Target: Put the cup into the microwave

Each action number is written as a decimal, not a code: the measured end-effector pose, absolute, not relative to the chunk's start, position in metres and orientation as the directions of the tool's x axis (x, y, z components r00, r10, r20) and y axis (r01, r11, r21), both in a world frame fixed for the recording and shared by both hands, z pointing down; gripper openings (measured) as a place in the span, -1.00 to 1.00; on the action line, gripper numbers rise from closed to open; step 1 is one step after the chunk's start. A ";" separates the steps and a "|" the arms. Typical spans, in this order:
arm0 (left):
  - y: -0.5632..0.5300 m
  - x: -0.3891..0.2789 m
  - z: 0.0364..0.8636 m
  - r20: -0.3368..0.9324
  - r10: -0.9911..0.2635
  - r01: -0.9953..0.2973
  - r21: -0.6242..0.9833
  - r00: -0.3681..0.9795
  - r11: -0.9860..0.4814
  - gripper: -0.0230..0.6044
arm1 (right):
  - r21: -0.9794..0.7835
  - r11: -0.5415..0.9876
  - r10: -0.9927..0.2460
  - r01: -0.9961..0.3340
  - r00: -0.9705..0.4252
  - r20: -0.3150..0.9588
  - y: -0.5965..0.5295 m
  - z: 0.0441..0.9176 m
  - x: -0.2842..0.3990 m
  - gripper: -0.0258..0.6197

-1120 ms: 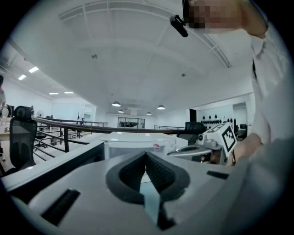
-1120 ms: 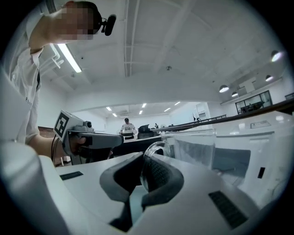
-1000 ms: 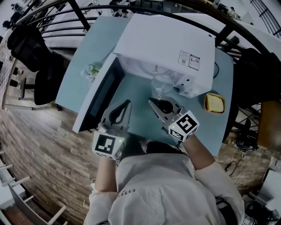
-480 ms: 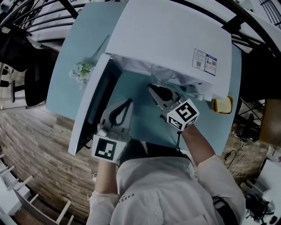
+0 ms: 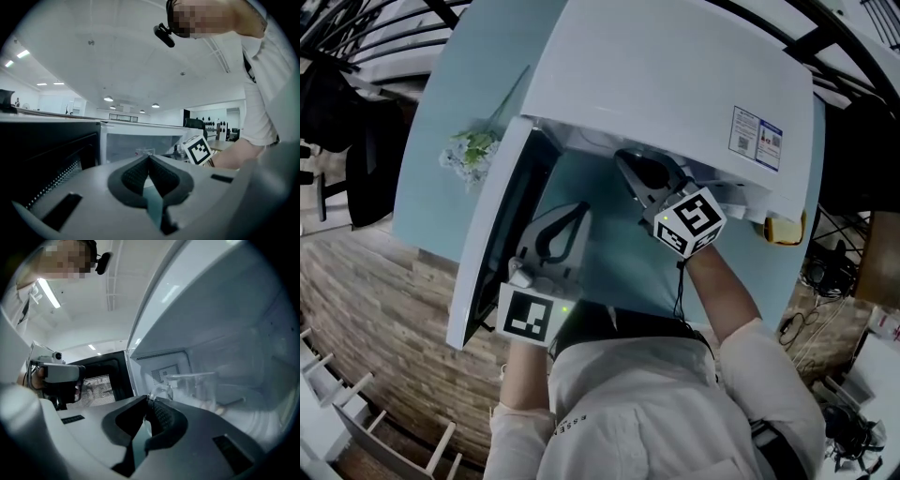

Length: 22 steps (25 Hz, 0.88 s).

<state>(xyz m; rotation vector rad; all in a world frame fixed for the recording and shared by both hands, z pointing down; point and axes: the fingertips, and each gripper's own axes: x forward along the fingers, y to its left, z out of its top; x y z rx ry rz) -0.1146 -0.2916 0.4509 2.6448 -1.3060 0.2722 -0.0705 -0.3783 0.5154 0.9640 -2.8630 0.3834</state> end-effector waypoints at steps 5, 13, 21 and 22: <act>-0.292 -0.113 0.459 0.253 -0.752 -0.788 0.090 0.609 -0.609 -0.92 | -0.172 0.771 -0.589 -0.613 -0.789 0.172 -0.393 0.522 -0.072 -0.87; -0.293 -0.122 0.463 0.260 -0.748 -0.788 0.104 0.611 -0.608 -0.92 | -0.175 0.741 -0.622 -0.648 -0.761 0.184 -0.407 0.525 -0.078 -0.87; -0.289 -0.124 0.467 0.270 -0.724 -0.769 0.132 0.635 -0.625 -0.92 | -0.132 0.707 -0.658 -0.694 -0.715 0.236 -0.402 0.537 -0.077 -0.86; -0.289 -0.125 0.467 0.270 -0.721 -0.767 0.134 0.638 -0.628 -0.92 | -0.124 0.708 -0.658 -0.695 -0.714 0.239 -0.401 0.538 -0.077 -0.86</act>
